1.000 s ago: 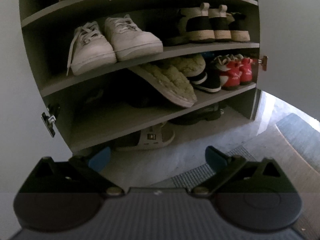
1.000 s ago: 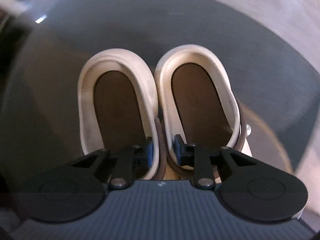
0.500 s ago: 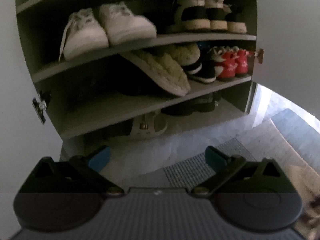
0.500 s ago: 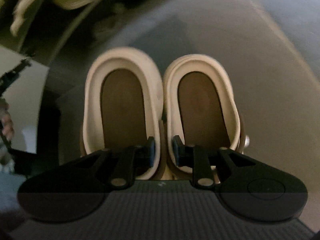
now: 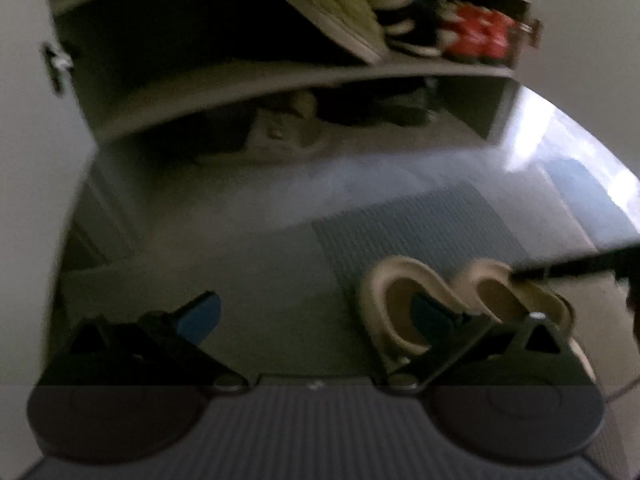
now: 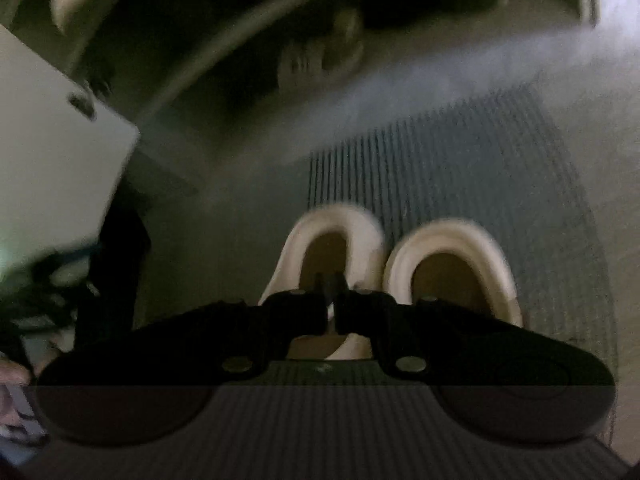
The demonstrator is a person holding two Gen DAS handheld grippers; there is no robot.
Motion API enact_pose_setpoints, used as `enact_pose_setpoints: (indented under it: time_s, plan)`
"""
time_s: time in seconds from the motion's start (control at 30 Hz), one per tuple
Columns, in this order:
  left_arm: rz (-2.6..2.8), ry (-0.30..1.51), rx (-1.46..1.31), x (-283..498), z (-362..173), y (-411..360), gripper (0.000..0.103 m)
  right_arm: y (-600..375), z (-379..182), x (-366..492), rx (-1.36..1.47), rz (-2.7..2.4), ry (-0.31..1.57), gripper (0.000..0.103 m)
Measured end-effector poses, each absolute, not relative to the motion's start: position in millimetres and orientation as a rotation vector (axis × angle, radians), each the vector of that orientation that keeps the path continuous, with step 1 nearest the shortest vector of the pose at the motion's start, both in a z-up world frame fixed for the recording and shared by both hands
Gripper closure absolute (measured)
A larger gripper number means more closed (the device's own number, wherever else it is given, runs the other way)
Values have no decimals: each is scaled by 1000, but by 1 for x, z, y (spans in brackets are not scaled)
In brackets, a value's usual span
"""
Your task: Organize scattered shoes
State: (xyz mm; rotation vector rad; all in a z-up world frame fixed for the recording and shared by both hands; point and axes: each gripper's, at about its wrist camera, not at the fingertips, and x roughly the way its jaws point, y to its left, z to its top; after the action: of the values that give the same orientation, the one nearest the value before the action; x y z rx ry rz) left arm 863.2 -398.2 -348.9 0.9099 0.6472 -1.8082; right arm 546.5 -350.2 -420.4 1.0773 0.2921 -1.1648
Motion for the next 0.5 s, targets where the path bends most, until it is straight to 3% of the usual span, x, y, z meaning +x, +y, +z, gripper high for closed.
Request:
enact_pose_setpoints:
  time_s: [0.07, 0.13, 0.23, 0.5]
  plan:
    - [-1841, 662, 932, 859, -356, -390, 1, -335, -419, 532, 1036, -1241, 274, 86]
    - [-1918, 681, 939, 853, -367, -381, 1, -322, -421, 524, 1028, -1291, 288, 57]
    - [-1986, 759, 966, 841, -382, -375, 2, -295, -429, 517, 1023, -1338, 361, 27]
    - [-1942, 864, 1020, 794, -424, -375, 2, -265, -450, 539, 877, -1342, 569, 24]
